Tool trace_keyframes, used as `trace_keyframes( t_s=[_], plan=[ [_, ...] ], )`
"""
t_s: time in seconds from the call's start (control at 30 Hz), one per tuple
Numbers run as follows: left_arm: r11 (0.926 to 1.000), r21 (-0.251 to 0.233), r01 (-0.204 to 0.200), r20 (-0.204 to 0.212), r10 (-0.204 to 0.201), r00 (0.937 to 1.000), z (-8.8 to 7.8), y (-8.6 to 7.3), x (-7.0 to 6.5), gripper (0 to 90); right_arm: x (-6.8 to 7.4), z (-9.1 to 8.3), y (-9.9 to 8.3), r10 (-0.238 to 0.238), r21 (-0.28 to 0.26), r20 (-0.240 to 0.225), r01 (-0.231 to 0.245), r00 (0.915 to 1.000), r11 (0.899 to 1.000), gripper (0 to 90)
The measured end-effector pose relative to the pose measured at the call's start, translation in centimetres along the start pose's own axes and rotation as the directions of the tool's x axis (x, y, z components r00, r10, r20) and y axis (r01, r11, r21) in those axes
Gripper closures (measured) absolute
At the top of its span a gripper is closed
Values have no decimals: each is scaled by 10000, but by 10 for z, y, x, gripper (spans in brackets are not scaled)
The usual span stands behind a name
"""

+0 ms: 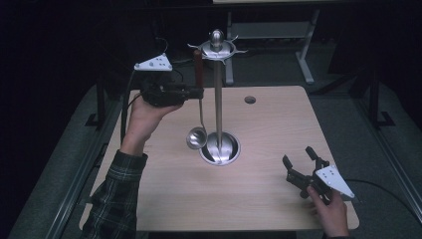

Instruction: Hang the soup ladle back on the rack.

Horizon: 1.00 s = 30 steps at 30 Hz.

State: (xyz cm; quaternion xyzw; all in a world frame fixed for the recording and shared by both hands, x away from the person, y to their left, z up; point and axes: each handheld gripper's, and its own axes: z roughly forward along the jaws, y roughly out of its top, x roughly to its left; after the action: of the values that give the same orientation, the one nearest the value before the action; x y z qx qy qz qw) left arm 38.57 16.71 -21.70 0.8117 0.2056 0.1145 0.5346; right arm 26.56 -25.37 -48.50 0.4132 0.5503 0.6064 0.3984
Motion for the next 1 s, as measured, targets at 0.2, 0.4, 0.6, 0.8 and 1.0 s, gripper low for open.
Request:
trace_keyframes(
  t_s=[0.2, 0.4, 0.6, 0.8, 1.0],
  plan=[
    [9999, 108, -17, -135, 18, 9999, 4, -1, 0, 736, 0, 0, 0, 0, 10, -14, 0, 10000, 10000, 130],
    [9999, -14, -112, -280, 111, 9995, 3, -1, -1, 684, 0, 0, 0, -7, 0, -12, 7, 10000, 10000, 130],
    [9995, 222, -220, -454, 229, 9987, -1, -3, -3, 597, 0, 0, 0, -9, 4, -13, 9, 10000, 10000, 130],
    [9992, 375, -140, -514, 159, 9986, -3, -11, -2, 515, 1, 0, 0, -26, 49, -7, 26, 10000, 10000, 130],
    [9969, 774, -159, -672, 211, 9975, -8, -21, -4, 425, 0, 0, 0, -15, 49, -1, 15, 10000, 10000, 130]
  ],
)
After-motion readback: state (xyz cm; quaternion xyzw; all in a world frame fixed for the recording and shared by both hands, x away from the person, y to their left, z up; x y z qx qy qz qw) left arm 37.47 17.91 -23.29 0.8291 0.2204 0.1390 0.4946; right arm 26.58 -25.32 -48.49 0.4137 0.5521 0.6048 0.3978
